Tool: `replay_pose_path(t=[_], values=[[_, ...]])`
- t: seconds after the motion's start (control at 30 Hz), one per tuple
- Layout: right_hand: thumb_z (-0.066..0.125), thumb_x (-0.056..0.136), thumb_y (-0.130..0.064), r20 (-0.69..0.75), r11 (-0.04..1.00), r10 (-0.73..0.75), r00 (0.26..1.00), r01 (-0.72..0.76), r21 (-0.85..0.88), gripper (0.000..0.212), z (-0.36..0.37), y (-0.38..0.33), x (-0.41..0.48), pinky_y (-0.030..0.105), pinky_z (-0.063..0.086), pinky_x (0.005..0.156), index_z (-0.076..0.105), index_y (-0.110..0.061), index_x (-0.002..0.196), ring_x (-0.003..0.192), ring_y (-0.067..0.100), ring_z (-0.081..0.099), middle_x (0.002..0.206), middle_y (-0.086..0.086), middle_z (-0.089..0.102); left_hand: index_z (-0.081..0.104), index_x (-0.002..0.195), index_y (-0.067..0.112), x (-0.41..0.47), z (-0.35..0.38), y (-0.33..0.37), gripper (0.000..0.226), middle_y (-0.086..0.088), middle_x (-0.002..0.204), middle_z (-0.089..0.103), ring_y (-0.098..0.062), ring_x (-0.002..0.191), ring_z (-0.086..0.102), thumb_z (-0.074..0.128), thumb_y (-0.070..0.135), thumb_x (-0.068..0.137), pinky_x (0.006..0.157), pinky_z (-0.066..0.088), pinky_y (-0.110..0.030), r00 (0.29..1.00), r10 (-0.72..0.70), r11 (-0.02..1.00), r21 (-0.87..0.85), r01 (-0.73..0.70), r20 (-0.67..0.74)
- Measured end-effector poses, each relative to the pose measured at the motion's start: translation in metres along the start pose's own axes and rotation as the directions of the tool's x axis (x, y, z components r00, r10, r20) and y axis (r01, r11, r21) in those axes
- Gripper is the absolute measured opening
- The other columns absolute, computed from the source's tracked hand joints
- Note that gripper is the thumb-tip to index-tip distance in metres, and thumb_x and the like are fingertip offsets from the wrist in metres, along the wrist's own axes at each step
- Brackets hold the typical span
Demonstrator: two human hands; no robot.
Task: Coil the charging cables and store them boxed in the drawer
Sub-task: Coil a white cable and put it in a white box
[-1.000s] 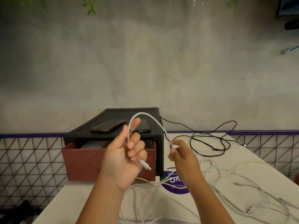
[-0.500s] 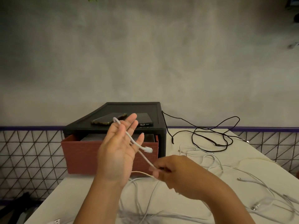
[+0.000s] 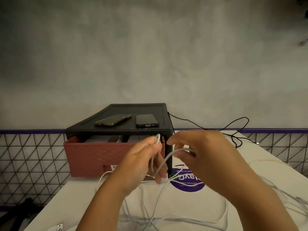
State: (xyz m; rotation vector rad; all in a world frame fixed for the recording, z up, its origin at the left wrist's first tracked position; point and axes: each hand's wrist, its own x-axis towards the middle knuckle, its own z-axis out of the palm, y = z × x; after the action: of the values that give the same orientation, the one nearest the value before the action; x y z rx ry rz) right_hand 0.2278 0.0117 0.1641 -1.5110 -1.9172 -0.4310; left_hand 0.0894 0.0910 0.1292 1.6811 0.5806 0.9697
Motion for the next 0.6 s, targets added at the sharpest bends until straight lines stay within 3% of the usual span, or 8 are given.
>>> replay_pose_path(t=[0.1, 0.17, 0.23, 0.33, 0.4, 0.5, 0.6], values=[[0.065, 0.073, -0.027, -0.237, 0.995, -0.099, 0.966, 0.091, -0.045, 0.01, 0.011, 0.01, 0.003, 0.034, 0.049, 0.038, 0.073, -0.023, 0.077, 0.048, 0.017, 0.058, 0.063, -0.006, 0.066, 0.05, 0.077, 0.007, 0.0, 0.003, 0.001, 0.02, -0.001, 0.041, 0.036, -0.01, 0.035, 0.031, 0.041, 0.021, 0.087, 0.045, 0.038, -0.029, 0.997, -0.017, 0.983, -0.183, 0.031, 0.077], [0.056, 0.08, -0.04, -0.271, 0.995, -0.084, 0.959, 0.067, -0.073, 0.026, 0.016, 0.02, 0.005, 0.035, 0.049, 0.037, 0.074, -0.021, 0.081, 0.048, 0.018, 0.059, 0.064, -0.003, 0.066, 0.057, 0.07, 0.011, 0.0, 0.003, 0.003, 0.023, 0.002, 0.04, 0.031, -0.006, 0.032, 0.024, 0.046, 0.025, 0.084, 0.034, 0.026, -0.018, 0.985, -0.06, 0.929, -0.351, 0.115, 0.164], [0.044, 0.084, -0.054, -0.246, 0.998, -0.013, 0.969, -0.001, -0.059, 0.045, 0.019, 0.022, 0.005, 0.034, 0.049, 0.043, 0.074, -0.022, 0.091, 0.054, 0.018, 0.061, 0.069, -0.004, 0.067, 0.062, 0.065, 0.015, 0.001, 0.001, 0.004, 0.026, 0.003, 0.039, 0.031, -0.003, 0.029, 0.022, 0.051, 0.024, 0.086, 0.033, 0.019, -0.011, 0.967, -0.071, 0.865, -0.467, 0.182, 0.245], [0.039, 0.085, -0.059, -0.055, 0.947, 0.184, 0.981, -0.162, 0.277, 0.044, 0.021, 0.017, 0.005, 0.032, 0.051, 0.065, 0.07, -0.032, 0.103, 0.072, 0.007, 0.062, 0.078, -0.014, 0.068, 0.063, 0.068, 0.015, 0.003, -0.003, 0.001, 0.022, 0.004, 0.043, 0.038, 0.0, 0.03, 0.03, 0.052, 0.027, 0.081, 0.031, 0.019, -0.011, 0.922, -0.026, 0.765, -0.586, 0.267, 0.386], [0.041, 0.086, -0.049, 0.045, 0.837, 0.222, 0.974, -0.214, 0.503, 0.029, 0.025, 0.014, 0.006, 0.026, 0.049, 0.065, 0.067, -0.037, 0.091, 0.064, 0.001, 0.057, 0.064, -0.019, 0.061, 0.064, 0.074, 0.012, 0.005, -0.006, -0.003, 0.017, 0.004, 0.05, 0.045, -0.001, 0.036, 0.039, 0.061, 0.026, 0.083, 0.031, 0.027, -0.012, 0.879, 0.049, 0.681, -0.66, 0.319, 0.475], [0.047, 0.093, -0.028, 0.047, 0.748, 0.281, 0.959, -0.25, 0.614, 0.021, 0.027, 0.013, 0.01, 0.021, 0.043, 0.053, 0.063, -0.026, 0.078, 0.049, 0.002, 0.048, 0.051, -0.008, 0.054, 0.066, 0.074, 0.007, 0.007, -0.004, -0.003, 0.018, 0.0, 0.053, 0.045, -0.004, 0.038, 0.042, 0.068, 0.025, 0.076, 0.031, 0.033, -0.012, 0.911, 0.013, 0.635, -0.707, 0.312, 0.413], [0.048, 0.094, -0.026, 0.033, 0.681, 0.394, 0.918, -0.316, 0.661, 0.023, 0.031, 0.015, 0.011, 0.017, 0.038, 0.048, 0.06, -0.021, 0.075, 0.043, 0.001, 0.042, 0.046, -0.008, 0.05, 0.069, 0.076, 0.006, 0.005, 0.004, 0.001, 0.01, -0.001, 0.054, 0.043, -0.008, 0.042, 0.042, 0.064, 0.013, 0.073, 0.035, 0.037, -0.016, 0.983, -0.092, 0.79, -0.589, 0.169, 0.158]])
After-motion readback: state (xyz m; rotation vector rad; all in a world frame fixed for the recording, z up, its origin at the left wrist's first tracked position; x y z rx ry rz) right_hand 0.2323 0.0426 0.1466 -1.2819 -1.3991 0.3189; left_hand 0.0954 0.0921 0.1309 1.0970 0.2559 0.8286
